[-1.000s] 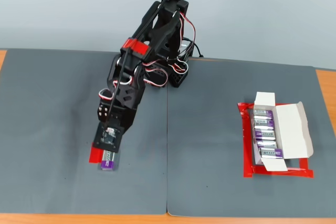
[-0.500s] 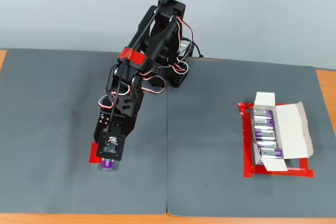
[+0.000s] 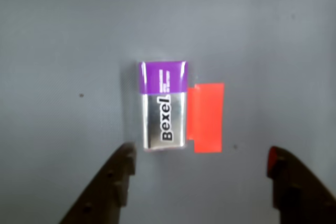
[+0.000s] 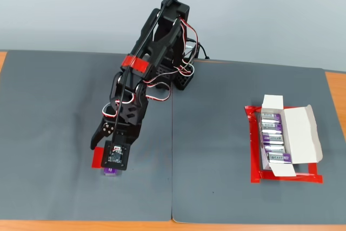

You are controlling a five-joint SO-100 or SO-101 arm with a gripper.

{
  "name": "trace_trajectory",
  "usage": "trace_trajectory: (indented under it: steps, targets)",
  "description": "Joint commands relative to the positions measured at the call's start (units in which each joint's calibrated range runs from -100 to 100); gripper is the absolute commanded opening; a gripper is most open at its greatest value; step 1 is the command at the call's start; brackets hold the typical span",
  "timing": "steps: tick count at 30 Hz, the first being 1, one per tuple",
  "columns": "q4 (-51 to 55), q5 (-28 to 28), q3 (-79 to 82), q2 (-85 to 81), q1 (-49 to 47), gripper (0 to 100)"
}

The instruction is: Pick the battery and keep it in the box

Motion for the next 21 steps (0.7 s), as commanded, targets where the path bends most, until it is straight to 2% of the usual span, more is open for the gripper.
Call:
trace_trajectory:
  steps: [1, 21]
  targets:
    - [-1.3, 0.2, -3.4, 0.4, 0.2, 28]
    - [-3.5, -0.4, -3.4, 6.1, -1.5, 28]
